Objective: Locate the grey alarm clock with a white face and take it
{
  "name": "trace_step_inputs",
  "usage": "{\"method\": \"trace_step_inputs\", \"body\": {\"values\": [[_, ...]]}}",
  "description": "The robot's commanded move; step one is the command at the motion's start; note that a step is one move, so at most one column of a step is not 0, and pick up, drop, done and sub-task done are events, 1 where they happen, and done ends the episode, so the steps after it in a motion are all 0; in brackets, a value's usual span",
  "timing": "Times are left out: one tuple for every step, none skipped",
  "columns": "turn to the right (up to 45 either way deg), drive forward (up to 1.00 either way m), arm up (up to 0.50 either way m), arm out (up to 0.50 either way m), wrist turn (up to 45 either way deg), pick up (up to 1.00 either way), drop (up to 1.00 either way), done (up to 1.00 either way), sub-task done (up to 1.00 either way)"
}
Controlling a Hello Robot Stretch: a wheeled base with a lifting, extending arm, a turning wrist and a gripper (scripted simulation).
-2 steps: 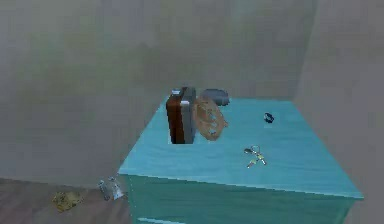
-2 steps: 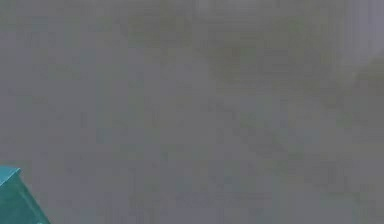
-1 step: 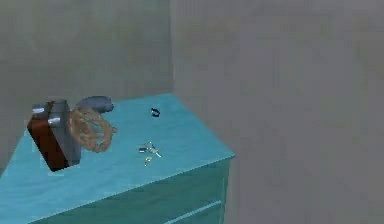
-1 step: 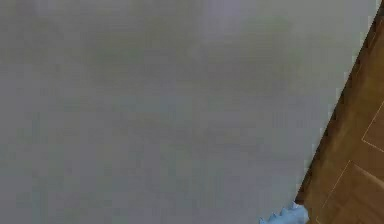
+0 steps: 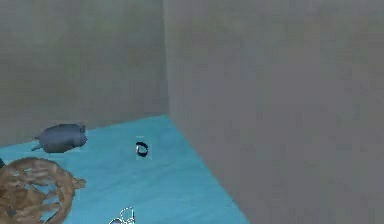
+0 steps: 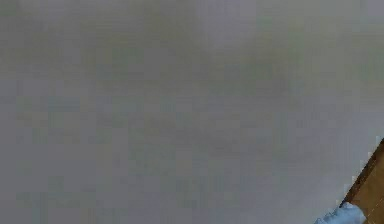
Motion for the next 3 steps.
{"method": "trace_step_inputs", "body": {"values": [[-45.0, 0.00, 0.00, 0.00, 0.0, 0.00, 0.00, 0.00, 0.00], [-45.0, 0.00, 0.00, 0.00, 0.0, 0.00, 0.00, 0.00, 0.00], [-36.0, 0.00, 0.00, 0.00, 0.0, 0.00, 0.00, 0.00, 0.00]]}}
